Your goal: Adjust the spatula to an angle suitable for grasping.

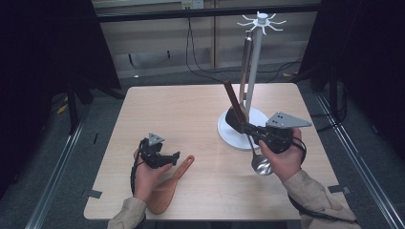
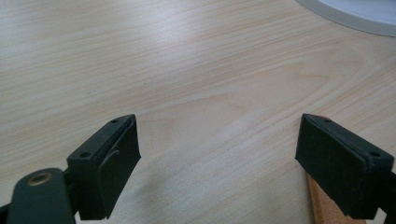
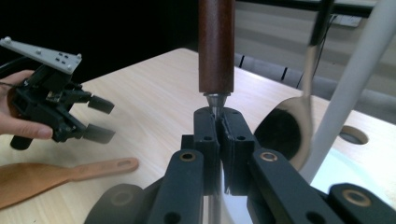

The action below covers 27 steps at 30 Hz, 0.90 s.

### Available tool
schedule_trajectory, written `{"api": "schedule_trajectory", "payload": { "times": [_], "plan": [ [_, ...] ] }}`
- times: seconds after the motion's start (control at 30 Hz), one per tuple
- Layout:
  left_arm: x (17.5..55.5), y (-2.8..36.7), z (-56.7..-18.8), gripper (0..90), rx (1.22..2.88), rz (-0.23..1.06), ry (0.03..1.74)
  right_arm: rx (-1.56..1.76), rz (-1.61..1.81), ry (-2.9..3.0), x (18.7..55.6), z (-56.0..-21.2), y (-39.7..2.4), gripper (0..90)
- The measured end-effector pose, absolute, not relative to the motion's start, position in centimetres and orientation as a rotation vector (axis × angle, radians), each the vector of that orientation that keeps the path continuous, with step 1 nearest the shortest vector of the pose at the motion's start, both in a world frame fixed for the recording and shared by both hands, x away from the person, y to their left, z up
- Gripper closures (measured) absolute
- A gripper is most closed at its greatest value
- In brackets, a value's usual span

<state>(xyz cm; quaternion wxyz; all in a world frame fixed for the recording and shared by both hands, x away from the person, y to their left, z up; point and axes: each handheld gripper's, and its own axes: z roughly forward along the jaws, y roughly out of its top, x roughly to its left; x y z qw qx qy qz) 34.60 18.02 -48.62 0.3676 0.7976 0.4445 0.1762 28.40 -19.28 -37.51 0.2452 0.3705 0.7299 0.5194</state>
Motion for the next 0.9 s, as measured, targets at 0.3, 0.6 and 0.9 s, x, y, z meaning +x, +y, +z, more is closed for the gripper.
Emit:
{"api": "schedule_trajectory", "payload": {
  "times": [0.3,0.6,0.9],
  "plan": [
    [34.6,18.1,-48.7,13.3,2.047,0.449,1.14,1.0,1.426,1.915,28.2,-36.5,-19.8,87.0],
    [34.7,18.0,-48.8,13.4,2.044,0.452,1.142,1.006,1.451,1.858,28.1,-35.7,-20.2,87.0],
    [34.7,18.0,-48.7,13.5,2.04,0.455,1.143,1.006,1.498,1.777,27.9,-34.7,-20.8,87.0]
  ]
}}
